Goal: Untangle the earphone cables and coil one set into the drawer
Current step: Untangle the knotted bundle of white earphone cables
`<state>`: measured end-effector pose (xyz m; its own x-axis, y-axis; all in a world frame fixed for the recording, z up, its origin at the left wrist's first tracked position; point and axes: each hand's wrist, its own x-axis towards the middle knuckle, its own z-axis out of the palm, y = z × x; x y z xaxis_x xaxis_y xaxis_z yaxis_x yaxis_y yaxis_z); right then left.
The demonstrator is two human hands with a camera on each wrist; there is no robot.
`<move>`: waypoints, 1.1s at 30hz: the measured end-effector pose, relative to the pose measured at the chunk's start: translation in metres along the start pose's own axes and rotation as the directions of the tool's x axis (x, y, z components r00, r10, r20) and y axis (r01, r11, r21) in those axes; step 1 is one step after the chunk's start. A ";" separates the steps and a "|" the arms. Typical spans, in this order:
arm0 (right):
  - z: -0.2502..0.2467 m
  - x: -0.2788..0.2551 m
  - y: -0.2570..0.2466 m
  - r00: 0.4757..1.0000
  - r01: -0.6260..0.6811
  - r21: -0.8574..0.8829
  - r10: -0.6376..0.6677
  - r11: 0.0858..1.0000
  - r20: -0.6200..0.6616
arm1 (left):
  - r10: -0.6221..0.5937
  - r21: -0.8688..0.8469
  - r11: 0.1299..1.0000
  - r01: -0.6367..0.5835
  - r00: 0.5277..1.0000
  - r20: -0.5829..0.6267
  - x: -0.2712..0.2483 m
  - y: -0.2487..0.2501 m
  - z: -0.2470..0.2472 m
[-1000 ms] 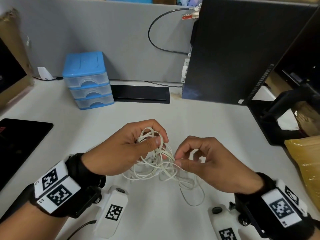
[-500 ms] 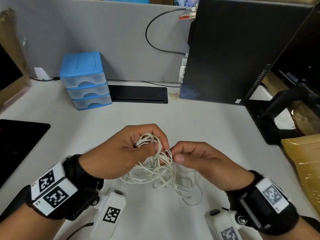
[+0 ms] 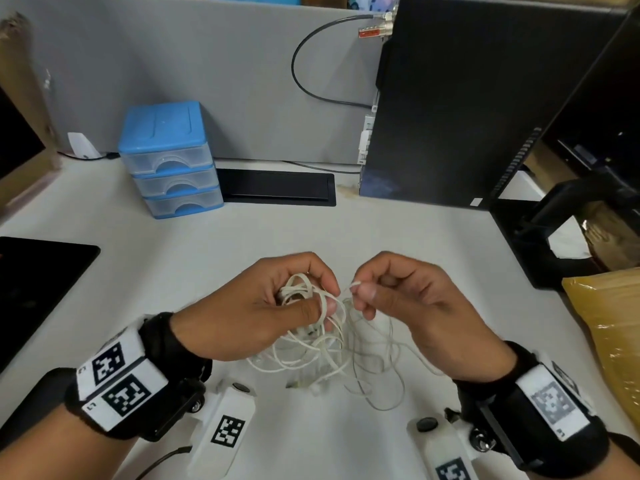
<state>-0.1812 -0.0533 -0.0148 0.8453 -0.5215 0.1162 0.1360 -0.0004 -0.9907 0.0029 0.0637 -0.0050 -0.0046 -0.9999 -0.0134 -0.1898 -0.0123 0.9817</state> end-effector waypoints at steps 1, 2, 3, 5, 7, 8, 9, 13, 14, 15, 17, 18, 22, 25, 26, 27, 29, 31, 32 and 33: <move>-0.001 0.000 -0.004 1.000 0.025 0.011 -0.025 1.000 -0.016 | -0.008 0.008 1.000 0.008 1.000 0.007 0.001 -0.002 0.002; -0.001 -0.002 -0.008 0.999 0.042 0.035 -0.041 0.999 -0.015 | -0.002 0.015 1.000 0.002 1.000 0.012 0.002 -0.004 0.004; -0.002 -0.004 -0.013 0.999 0.051 0.069 -0.051 0.996 0.002 | 0.009 0.021 1.000 -0.010 1.000 0.012 0.002 -0.006 0.004; 0.000 -0.008 -0.021 0.996 0.058 0.125 -0.065 0.990 0.055 | 0.026 0.045 0.999 -0.026 1.000 0.004 0.003 -0.007 0.002; 0.004 -0.010 -0.026 0.994 0.071 0.131 -0.081 0.989 0.070 | 0.028 0.087 0.996 -0.027 1.000 -0.004 0.003 -0.007 -0.002; 0.006 -0.011 -0.025 0.994 0.083 0.125 -0.090 0.989 0.054 | 0.029 0.123 0.992 -0.028 1.000 -0.011 0.003 -0.008 -0.003; 0.006 -0.010 -0.025 0.995 0.093 0.115 -0.096 0.989 0.026 | 0.034 0.177 0.984 -0.030 0.999 -0.020 0.003 -0.009 -0.004; -0.003 -0.003 -0.021 0.982 0.101 0.114 -0.080 0.988 -0.169 | 0.029 0.311 0.950 -0.024 1.000 -0.011 0.002 -0.012 -0.003; -0.006 -0.002 -0.021 0.975 0.106 0.138 -0.076 0.985 -0.208 | 0.015 0.278 0.961 -0.017 1.000 0.012 0.002 -0.012 -0.002; -0.008 -0.001 -0.022 0.968 0.112 0.152 -0.073 0.982 -0.241 | 0.003 0.243 0.970 -0.011 0.999 0.035 0.002 -0.011 -0.002; -0.009 0.001 -0.019 0.947 0.115 0.095 -0.080 0.989 -0.311 | -0.002 0.202 0.979 -0.008 0.999 0.052 0.002 -0.010 -0.003; -0.010 0.002 -0.016 0.933 0.115 0.026 -0.099 0.993 -0.346 | -0.002 0.188 0.982 -0.006 0.999 0.043 0.002 -0.011 -0.003; -0.013 0.000 -0.007 0.945 0.029 -0.329 -0.133 0.944 -0.299 | -0.008 0.136 0.991 0.017 0.998 -0.068 0.007 -0.016 -0.005; -0.005 -0.004 -0.002 0.996 -0.089 -0.503 0.077 0.859 -0.046 | -0.017 0.093 0.995 0.031 0.989 -0.149 0.010 -0.018 -0.005; -0.002 -0.006 -0.002 0.993 -0.107 -0.501 0.115 0.859 -0.016 | -0.023 0.086 0.996 0.037 0.987 -0.159 0.010 -0.019 -0.005; 0.001 -0.006 -0.001 0.993 -0.110 -0.495 0.121 0.862 -0.010 | -0.030 0.084 0.995 0.045 0.986 -0.164 0.010 -0.020 -0.005; 0.001 -0.005 -0.001 0.993 -0.111 -0.506 0.111 0.855 -0.029 | -0.045 0.087 0.994 0.060 0.985 -0.164 0.009 -0.021 -0.007; -0.003 -0.004 -0.001 0.991 -0.133 -0.508 0.108 0.851 -0.078 | -0.049 0.082 0.995 0.062 0.986 -0.160 0.009 -0.021 -0.008; -0.005 -0.003 -0.001 0.988 -0.150 -0.504 0.110 0.851 -0.108 | -0.047 0.077 0.995 0.060 0.986 -0.158 0.009 -0.020 -0.008; -0.006 -0.002 -0.001 0.985 -0.165 -0.488 0.119 0.857 -0.125 | -0.046 0.069 0.996 0.057 0.987 -0.156 0.009 -0.019 -0.008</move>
<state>-0.1860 -0.0573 -0.0142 0.7845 -0.6201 -0.0123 -0.2752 -0.3303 -0.9028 0.0144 0.0545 -0.0223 0.1575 -0.9871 -0.0283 -0.2568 -0.0686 0.9640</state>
